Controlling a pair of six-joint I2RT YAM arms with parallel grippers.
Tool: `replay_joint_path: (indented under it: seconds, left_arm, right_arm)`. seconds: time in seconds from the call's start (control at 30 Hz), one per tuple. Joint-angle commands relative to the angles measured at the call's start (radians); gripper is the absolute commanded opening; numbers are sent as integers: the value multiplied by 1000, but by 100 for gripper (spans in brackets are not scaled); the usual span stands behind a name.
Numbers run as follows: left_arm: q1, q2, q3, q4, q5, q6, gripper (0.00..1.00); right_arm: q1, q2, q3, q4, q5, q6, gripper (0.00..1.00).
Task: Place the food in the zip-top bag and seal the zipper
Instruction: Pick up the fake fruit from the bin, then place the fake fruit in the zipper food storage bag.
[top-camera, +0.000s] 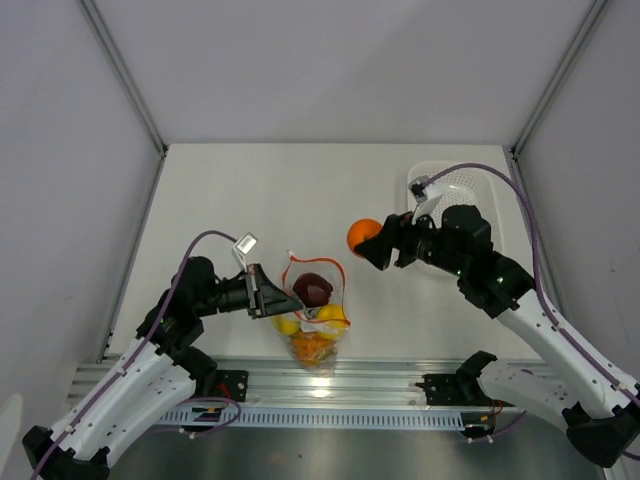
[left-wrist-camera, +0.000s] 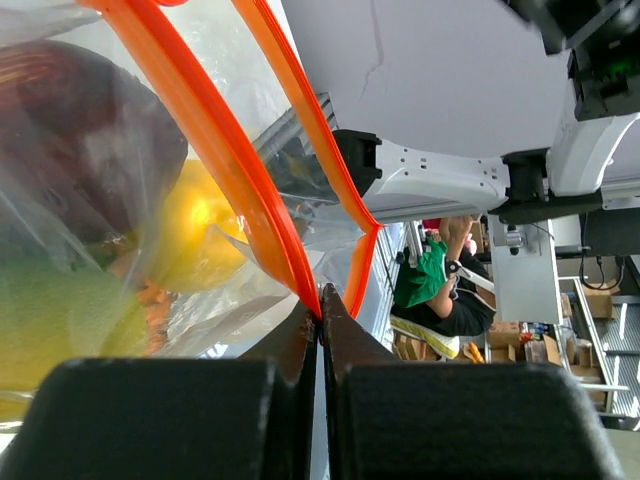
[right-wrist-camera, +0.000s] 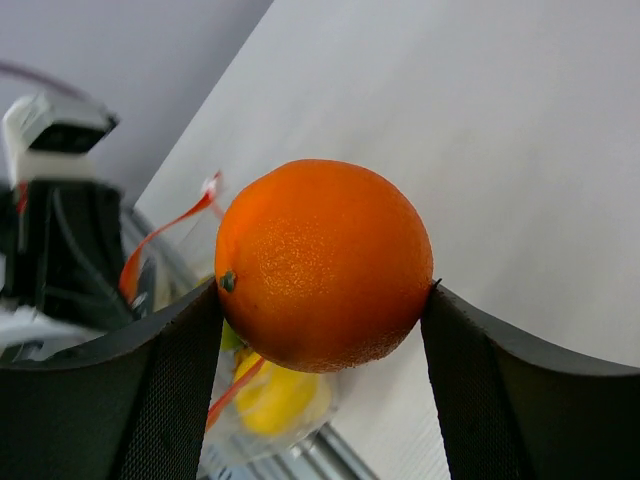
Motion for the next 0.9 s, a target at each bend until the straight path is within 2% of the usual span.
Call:
replay_joint_path:
  seconds: [0.0, 0.17, 0.33, 0.47, 0.6, 0.67, 0.8, 0.87]
  left_arm:
    - [-4, -37, -14, -9, -13, 30, 1]
    - [-4, -85, -43, -23, -22, 42, 1]
    - [-3, -105, -66, -35, -30, 51, 1]
    - [-4, -111, -73, -34, -21, 51, 0]
    - [-3, -122, -72, -43, -9, 54, 1]
    - [-3, -133, -72, -57, -4, 59, 1]
    - [-3, -157, -70, -84, 2, 67, 1]
    - [-3, -174, -70, -100, 5, 71, 1]
  right_arm:
    - [124, -14, 63, -114, -10, -37, 0]
    - [294, 0, 85, -116, 50, 4, 0]
    - [464, 46, 120, -104, 226, 40, 0]
    - [598, 110, 155, -105, 314, 60, 7]
    - [667, 187, 187, -150, 446, 66, 12]
    - [681, 217, 192, -157, 480, 80, 22]
    - [696, 244, 192, -150, 530, 93, 36]
    - [701, 257, 197, -153, 543, 100, 57]
